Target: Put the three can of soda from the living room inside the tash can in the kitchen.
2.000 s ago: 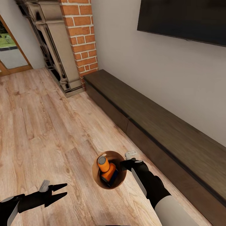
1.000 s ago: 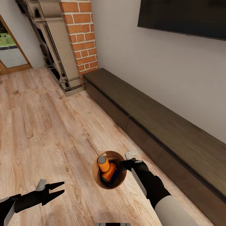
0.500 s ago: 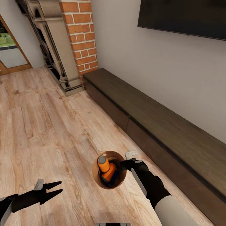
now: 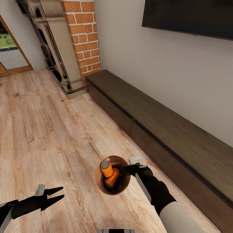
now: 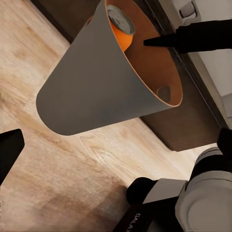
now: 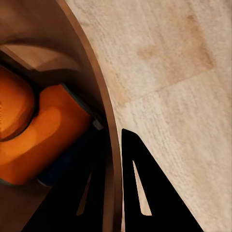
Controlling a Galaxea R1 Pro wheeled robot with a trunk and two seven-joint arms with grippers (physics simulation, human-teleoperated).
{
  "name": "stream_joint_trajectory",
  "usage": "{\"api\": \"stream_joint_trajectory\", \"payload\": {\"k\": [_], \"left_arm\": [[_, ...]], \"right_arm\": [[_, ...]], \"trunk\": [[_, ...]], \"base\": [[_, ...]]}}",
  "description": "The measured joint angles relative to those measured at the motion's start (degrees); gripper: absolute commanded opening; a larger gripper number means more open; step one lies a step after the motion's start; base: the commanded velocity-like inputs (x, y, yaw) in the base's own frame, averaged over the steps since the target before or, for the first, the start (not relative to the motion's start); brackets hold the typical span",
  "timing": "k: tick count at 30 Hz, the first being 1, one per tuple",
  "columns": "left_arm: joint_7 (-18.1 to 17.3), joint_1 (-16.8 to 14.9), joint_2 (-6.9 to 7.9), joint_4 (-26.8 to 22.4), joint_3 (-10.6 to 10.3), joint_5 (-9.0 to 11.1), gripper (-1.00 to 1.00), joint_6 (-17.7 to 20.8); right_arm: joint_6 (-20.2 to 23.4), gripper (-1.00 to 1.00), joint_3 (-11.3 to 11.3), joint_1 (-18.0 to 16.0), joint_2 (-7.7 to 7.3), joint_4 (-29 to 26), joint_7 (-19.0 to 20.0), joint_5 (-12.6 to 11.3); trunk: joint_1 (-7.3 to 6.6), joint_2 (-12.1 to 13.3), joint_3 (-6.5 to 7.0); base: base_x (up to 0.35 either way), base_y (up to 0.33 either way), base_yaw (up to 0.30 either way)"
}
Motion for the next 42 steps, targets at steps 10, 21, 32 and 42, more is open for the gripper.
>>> {"api": "stream_joint_trajectory", "payload": {"k": [10, 21, 32, 42], "left_arm": [[0.0, 0.0, 0.0, 0.0, 0.0, 0.0, 1.0, 0.0], [0.0, 0.0, 0.0, 0.0, 0.0, 0.0, 1.0, 0.0], [-0.1, 0.0, 0.0, 0.0, 0.0, 0.0, 1.0, 0.0], [-0.1, 0.0, 0.0, 0.0, 0.0, 0.0, 1.0, 0.0]], "right_arm": [[0.0, -1.0, 0.0, 0.0, 0.0, 0.0, 0.0, 0.1], [0.0, -1.0, 0.0, 0.0, 0.0, 0.0, 0.0, 0.0], [0.0, -1.0, 0.0, 0.0, 0.0, 0.0, 0.0, 0.0], [0.0, -1.0, 0.0, 0.0, 0.0, 0.0, 0.0, 0.0]], "trunk": [[1.32, -2.4, -1.08], [3.73, -6.8, -3.05], [6.15, -11.2, -5.03], [8.35, -15.2, -6.82]], "base": [[0.0, 0.0, 0.0], [0.0, 0.0, 0.0], [0.0, 0.0, 0.0], [0.0, 0.0, 0.0]]}}
